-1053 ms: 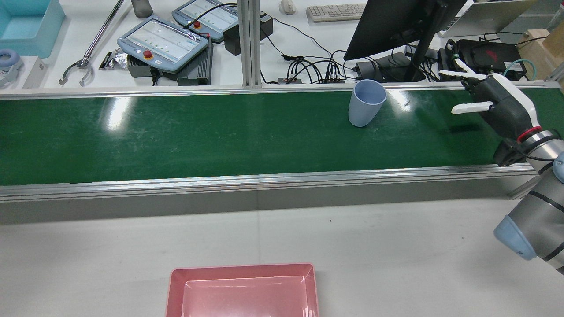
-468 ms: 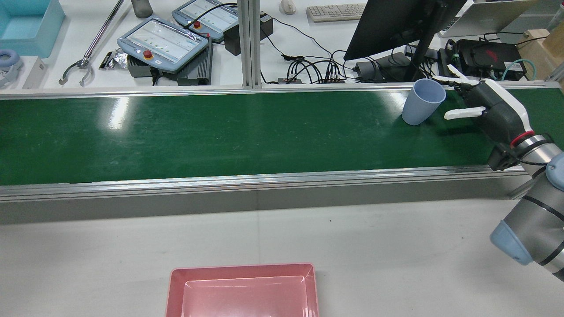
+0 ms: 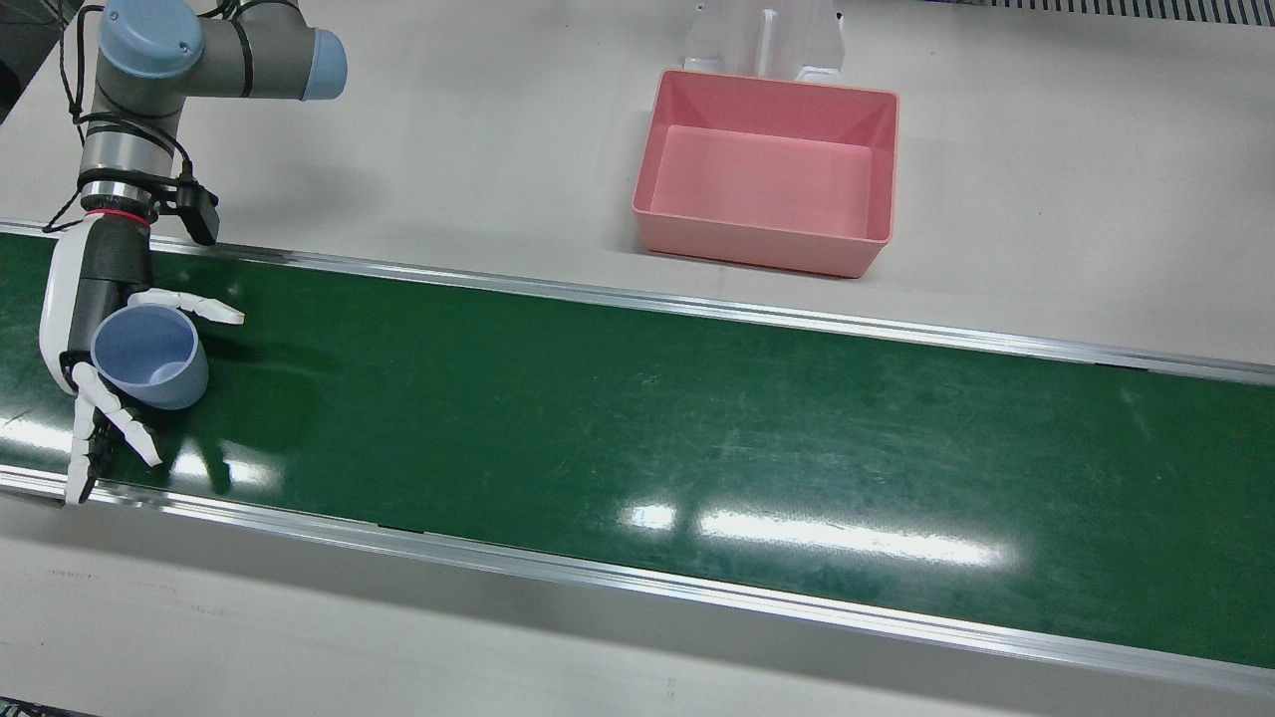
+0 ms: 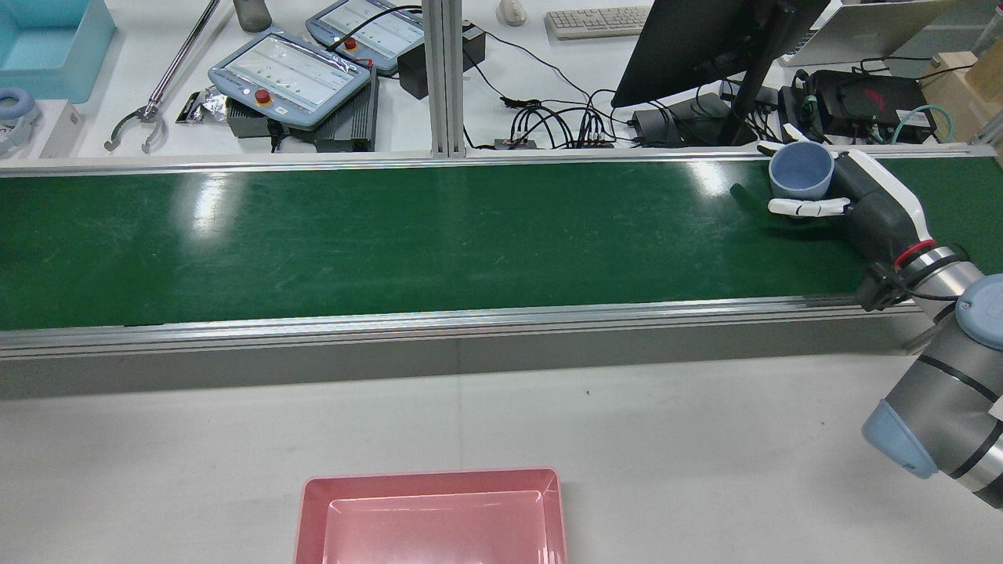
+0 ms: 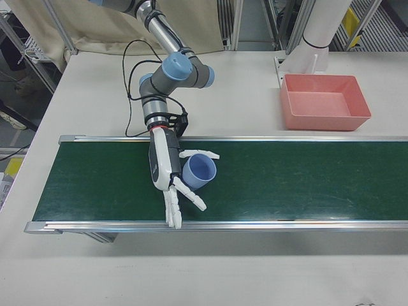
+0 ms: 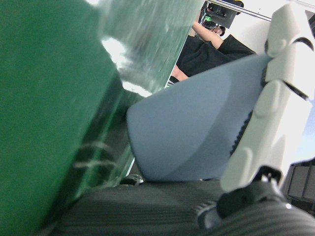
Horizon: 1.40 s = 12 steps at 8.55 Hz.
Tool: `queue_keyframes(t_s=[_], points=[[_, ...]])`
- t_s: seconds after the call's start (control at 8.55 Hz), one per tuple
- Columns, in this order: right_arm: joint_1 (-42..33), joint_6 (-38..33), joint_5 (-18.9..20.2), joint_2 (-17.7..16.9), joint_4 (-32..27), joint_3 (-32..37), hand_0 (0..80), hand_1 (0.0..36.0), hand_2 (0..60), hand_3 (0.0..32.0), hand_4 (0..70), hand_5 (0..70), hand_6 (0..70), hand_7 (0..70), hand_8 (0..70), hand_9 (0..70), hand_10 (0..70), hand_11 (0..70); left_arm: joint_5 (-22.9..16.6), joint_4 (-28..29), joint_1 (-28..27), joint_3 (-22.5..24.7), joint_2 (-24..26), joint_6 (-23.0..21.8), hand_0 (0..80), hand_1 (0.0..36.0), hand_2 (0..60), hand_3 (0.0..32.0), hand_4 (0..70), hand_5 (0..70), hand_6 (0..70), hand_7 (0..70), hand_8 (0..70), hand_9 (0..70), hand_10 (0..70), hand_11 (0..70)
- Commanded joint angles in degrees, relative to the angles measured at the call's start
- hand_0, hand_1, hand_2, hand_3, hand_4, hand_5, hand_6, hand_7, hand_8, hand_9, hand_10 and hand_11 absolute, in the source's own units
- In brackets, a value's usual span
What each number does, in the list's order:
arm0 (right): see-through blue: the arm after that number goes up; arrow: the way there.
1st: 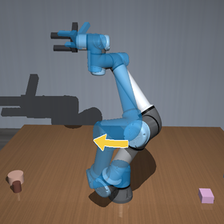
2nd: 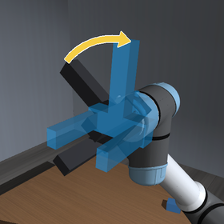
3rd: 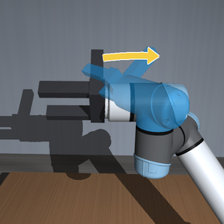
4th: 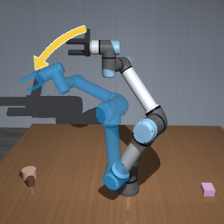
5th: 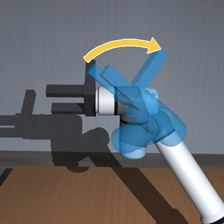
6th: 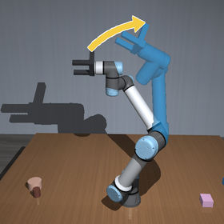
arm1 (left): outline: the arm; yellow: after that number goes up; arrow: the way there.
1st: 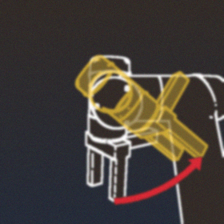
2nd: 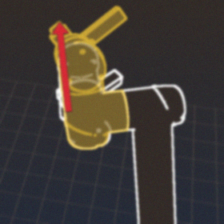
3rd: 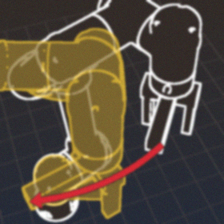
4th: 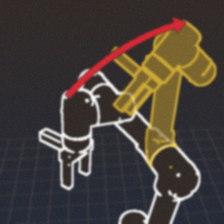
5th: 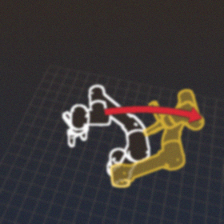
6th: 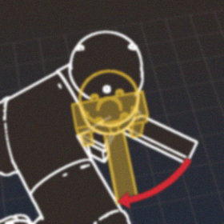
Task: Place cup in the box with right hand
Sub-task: 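Close the right hand around the pale blue cup on the belt, then lift the cup with the right hand and carry it over the pink tray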
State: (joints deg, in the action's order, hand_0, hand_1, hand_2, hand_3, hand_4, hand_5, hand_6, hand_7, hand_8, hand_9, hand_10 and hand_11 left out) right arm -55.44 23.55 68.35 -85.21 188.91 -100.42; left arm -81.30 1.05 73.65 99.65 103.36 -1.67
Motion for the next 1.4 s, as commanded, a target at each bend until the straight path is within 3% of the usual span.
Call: queue_keyframes(t_s=[0.0,0.12,0.23,0.35,0.47,0.7,0.94,1.05,1.29], points=[[0.42,-0.25,-2.08,0.75,0.58,0.49,54.8,36.0,60.0,0.0,21.7,14.1,19.3,70.0,24.2,42.2,12.8,22.2,0.0,0.0,0.0,0.02,0.0,0.0,0.0,0.0,0.0,0.0,0.0,0.0,0.0,0.0,0.0,0.0,0.0,0.0],[0.42,-0.69,-2.08,0.93,1.01,-0.03,77.5,36.0,60.0,0.0,39.8,24.0,42.8,70.0,69.5,70.0,45.5,67.5,0.0,0.0,0.0,0.02,0.0,0.0,0.0,0.0,0.0,0.0,0.0,0.0,0.0,0.0,0.0,0.0,0.0,0.0],[0.16,-1.13,-2.0,1.19,1.11,-1.52,80.0,36.0,60.0,0.0,36.3,30.4,52.6,70.0,70.0,70.0,64.8,70.0,0.0,0.0,0.0,0.02,0.0,0.0,0.0,0.0,0.0,0.0,0.0,0.0,0.0,0.0,0.0,0.0,0.0,0.0],[-0.98,-0.87,-2.0,1.28,3.8,-6.06,80.0,36.0,60.0,0.0,35.6,32.3,54.9,70.0,70.0,70.0,70.0,70.0,0.0,0.0,0.0,0.02,0.0,0.0,0.0,0.0,0.0,0.0,0.0,0.0,0.0,0.0,0.0,0.0,0.0,0.0],[-2.21,-0.61,-2.0,2.5,7.05,-10.63,74.7,36.0,60.0,0.0,28.2,33.0,55.5,70.0,70.0,70.0,70.0,70.0,0.0,0.0,0.0,0.02,0.0,0.0,0.0,0.0,0.0,0.0,0.0,0.0,0.0,0.0,0.0,0.0,0.0,0.0],[-0.22,0.53,-1.91,4.17,11.72,-19.94,78.1,36.0,60.0,0.0,28.8,31.9,53.8,70.0,70.0,70.0,68.7,70.0,-0.09,-0.09,0.0,0.02,0.0,0.0,0.0,0.0,0.0,0.0,0.0,0.0,0.0,0.0,0.0,0.0,0.0,0.0],[8.63,6.92,-2.6,4.18,16.29,-31.54,76.6,36.0,60.0,0.0,26.3,31.1,52.6,70.0,70.0,70.0,63.8,70.0,-0.09,0.0,0.0,0.02,0.0,0.0,0.0,0.0,0.0,0.0,0.0,0.0,0.0,0.0,0.0,0.0,0.0,0.0],[15.29,10.61,-5.05,4.18,17.79,-36.29,80.0,36.0,60.0,0.0,28.0,30.6,51.9,70.0,70.0,70.0,61.0,70.0,0.0,-0.09,-0.09,0.02,0.0,0.0,0.0,0.0,0.0,0.0,0.0,0.0,0.0,0.0,0.0,0.0,0.0,0.0],[30.75,17.9,-10.93,5.83,17.72,-38.53,80.0,36.0,60.0,0.0,25.1,29.8,50.6,70.0,70.0,70.0,57.8,70.0,0.0,0.0,-0.09,0.02,0.0,0.0,0.0,0.0,0.0,0.0,0.0,0.0,0.0,0.0,0.0,0.0,0.0,0.0]])
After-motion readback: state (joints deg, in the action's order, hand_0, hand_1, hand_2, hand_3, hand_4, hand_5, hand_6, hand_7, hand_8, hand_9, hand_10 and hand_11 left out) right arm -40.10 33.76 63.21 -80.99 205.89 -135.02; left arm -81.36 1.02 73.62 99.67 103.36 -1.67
